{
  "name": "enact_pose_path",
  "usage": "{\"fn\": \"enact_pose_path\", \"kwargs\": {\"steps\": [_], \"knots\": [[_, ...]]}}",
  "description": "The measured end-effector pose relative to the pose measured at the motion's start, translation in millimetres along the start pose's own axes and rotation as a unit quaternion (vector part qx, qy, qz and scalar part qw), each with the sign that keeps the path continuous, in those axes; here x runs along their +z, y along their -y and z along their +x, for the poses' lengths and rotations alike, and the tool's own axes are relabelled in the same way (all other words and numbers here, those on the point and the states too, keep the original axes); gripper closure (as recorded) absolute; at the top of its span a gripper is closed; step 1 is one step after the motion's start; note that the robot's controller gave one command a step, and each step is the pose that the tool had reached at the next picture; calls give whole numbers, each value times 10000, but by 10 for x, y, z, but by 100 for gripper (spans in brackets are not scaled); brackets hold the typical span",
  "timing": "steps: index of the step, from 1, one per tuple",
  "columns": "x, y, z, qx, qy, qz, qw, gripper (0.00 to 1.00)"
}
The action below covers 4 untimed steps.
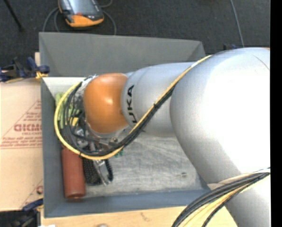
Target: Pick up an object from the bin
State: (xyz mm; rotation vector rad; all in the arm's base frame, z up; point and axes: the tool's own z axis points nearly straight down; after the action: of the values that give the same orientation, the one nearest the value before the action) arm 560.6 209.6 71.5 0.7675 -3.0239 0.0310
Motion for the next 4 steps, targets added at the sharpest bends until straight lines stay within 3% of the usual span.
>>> {"fn": "enact_pose_path", "kwargs": {"steps": [1,2,3,4], "knots": [[31,-84,-76,425,-30,-53,9991,0],[91,-79,-257,448,-238,-101,9987,0],[122,-49,-392,-8,-403,-153,9991,0],[137,61,-605,-1773,-488,-278,9826,100]]}}
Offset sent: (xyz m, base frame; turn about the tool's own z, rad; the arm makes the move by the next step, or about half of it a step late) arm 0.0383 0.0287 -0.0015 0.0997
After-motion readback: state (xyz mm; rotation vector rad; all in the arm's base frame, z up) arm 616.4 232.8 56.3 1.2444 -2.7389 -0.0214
